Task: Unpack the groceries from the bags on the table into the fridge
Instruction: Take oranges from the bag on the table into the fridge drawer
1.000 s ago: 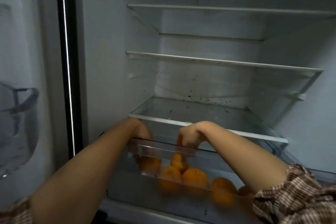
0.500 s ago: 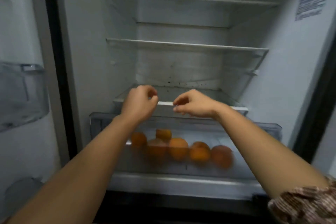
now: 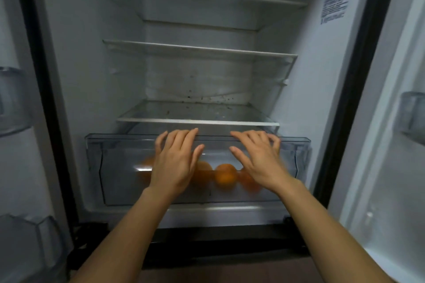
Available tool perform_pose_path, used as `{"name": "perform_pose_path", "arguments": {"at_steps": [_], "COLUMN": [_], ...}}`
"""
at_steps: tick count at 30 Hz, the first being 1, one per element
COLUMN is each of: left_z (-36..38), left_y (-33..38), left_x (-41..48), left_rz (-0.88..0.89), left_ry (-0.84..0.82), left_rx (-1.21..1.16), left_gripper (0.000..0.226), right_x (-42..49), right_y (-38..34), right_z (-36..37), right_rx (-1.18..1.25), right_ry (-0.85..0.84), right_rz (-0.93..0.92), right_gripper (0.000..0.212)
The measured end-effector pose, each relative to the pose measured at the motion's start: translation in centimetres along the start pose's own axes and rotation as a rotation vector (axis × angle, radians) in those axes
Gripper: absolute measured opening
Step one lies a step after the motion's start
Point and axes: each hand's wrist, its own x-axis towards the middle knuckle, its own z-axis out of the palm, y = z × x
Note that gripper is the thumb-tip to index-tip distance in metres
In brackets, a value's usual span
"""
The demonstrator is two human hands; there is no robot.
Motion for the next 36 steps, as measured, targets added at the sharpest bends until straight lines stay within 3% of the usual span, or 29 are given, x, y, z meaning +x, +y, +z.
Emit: {"name": "perform_pose_path", "arguments": {"at_steps": [5,12,20,24,28,32,36], "left_z": [0.7,2.2,5.2,6.7,7.4,7.0,5.1], "left_y": [0.1,-0.6,-2.4,-3.0,-3.2,-3.0,-1.3], "left_x": [1.0,3.7,6.1,6.7,6.6,6.7,5.8], "left_rz": [-0.041,-0.133,-0.149,-0.162,-0.154,-0.185,-0.228], "left_ry": [0.021,-0.071,-0.225,-0.208,-0.155,-0.238,-0.289], "left_rx": [-0.005,-0.013,0.018,0.001,-0.007,0.019,0.033], "left_gripper": [0.044,0.043,0.051,0.052,0.071,0.053,0.057], "right_x": [1.1,4.2,7.4,8.4,8.7,8.8,8.0], "right_y": [1.0,1.2,2.7,3.3,3.5,3.6,3.0], "right_z": [1.4,3.3,6.2,7.2,7.7,7.3,6.1], "right_rx": [0.055,0.068,0.004,0.001,0.032,0.017,-0.021], "right_ry": [0.117,0.08,-0.031,-0.029,0.0,-0.049,-0.121], "right_rz": [-0.007,0.097,0.116,0.116,0.113,0.117,0.108], "right_gripper": [0.056,0.043,0.048,0.049,0.048,0.049,0.053]}}
